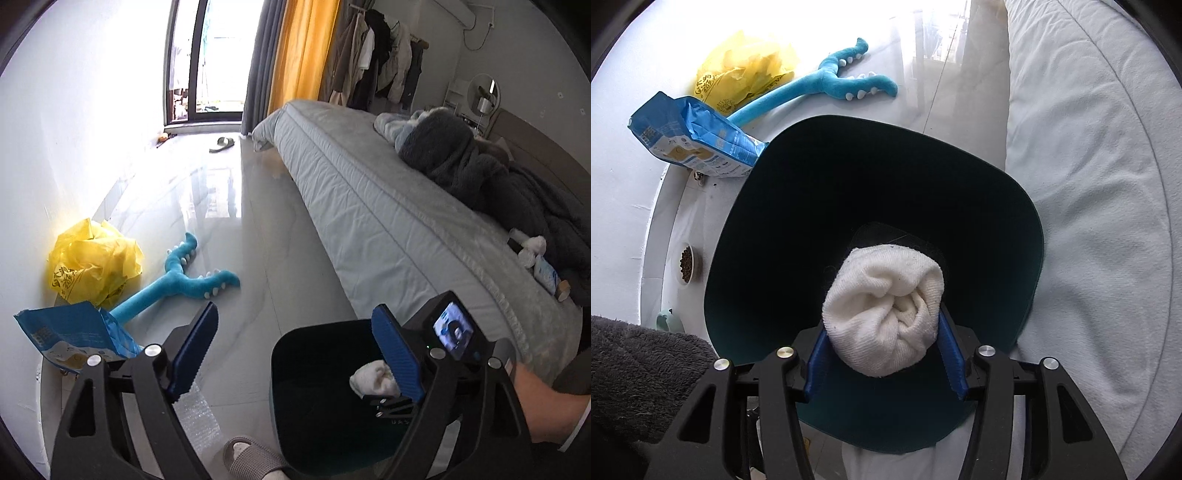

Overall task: Collect trash
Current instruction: 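Carry the sock over the teal bin and open the right tool, then move the right tool back over the bed toward the tape core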

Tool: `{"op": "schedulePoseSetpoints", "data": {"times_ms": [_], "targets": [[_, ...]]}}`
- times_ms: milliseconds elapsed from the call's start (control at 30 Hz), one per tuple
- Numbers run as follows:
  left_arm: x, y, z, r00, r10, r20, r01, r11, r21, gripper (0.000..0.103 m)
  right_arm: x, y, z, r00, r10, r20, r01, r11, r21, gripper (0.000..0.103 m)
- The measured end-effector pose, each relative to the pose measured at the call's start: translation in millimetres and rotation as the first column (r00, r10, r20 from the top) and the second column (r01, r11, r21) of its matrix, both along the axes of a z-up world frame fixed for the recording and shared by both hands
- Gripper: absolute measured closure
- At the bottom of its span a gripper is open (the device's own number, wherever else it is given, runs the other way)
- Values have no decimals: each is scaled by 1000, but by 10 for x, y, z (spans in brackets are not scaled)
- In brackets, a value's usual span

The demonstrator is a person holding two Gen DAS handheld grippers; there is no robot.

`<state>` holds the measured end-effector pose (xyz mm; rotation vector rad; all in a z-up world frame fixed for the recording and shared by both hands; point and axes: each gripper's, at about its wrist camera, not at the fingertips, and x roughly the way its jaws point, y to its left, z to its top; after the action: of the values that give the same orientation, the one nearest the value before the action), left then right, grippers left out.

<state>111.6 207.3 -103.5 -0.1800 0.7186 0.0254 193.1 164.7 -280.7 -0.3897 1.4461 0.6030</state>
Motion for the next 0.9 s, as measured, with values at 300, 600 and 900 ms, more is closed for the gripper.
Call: {"op": "schedulePoseSetpoints", "data": {"times_ms": [300,600,900], "targets": [[-135,-101,581,985,16,172,-13,1000,-17,9,-34,23,23,999,18,31,-17,1000,-20,32],[-175,-221,842,973,1,229,0,1000,-5,8,-127,-10,359,988,83,128,-87,996,27,23],[-181,-419,1090,960,-17,280,16,1000,8,7,-273,-166,1035,936,126,330,-184,971,150,20]]}}
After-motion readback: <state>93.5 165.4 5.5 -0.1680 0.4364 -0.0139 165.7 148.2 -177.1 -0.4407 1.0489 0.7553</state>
